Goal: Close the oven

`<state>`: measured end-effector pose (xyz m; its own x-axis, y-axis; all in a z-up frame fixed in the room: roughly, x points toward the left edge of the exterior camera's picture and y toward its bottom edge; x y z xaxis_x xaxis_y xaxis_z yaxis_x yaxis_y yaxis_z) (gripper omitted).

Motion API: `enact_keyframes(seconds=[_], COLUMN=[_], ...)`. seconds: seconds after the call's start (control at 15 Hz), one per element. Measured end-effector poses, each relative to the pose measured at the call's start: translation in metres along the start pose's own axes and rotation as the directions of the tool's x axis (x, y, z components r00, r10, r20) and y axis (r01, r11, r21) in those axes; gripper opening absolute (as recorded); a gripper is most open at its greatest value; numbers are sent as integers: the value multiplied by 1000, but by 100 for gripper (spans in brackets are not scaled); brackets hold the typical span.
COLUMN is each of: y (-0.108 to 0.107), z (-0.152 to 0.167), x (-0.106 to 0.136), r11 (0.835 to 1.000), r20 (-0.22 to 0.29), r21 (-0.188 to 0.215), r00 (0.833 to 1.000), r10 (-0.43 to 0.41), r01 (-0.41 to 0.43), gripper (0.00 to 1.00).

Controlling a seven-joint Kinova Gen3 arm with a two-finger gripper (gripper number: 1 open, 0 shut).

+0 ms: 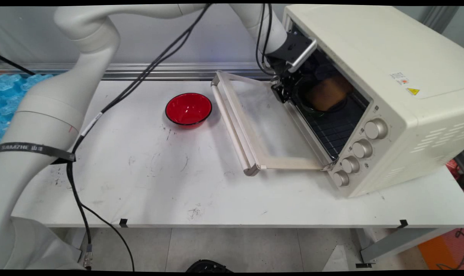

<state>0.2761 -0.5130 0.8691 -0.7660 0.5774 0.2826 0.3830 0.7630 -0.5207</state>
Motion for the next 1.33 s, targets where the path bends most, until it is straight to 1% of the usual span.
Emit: enact_keyframes(seconds=[0.2,0.4,0.6,0.73,0.87,0.93,1.0,1.07,1.13,1.2,1.33], y=[3,9,14,17,20,22,23,26,28,31,36], z=[-19,-42,-61,-74,-87,-94,-100,-107,-112,-119,-128], x=[3,9,14,17,19,21,22,23,23,23,24], r11=[998,989,978,965,946,931,919,899,886,866,838], r20=[3,7,11,13,13,8,3,2,2,3,4], r21=[8,10,11,17,27,36,42,51,56,64,76], r00=[998,989,978,965,946,931,920,900,888,867,840], r10=[-70,-150,-210,-263,-323,-365,-393,-435,-460,-497,-543], r01=[70,149,210,263,323,364,392,434,460,496,541], gripper=[100,100,100,100,100,100,100,100,100,100,100])
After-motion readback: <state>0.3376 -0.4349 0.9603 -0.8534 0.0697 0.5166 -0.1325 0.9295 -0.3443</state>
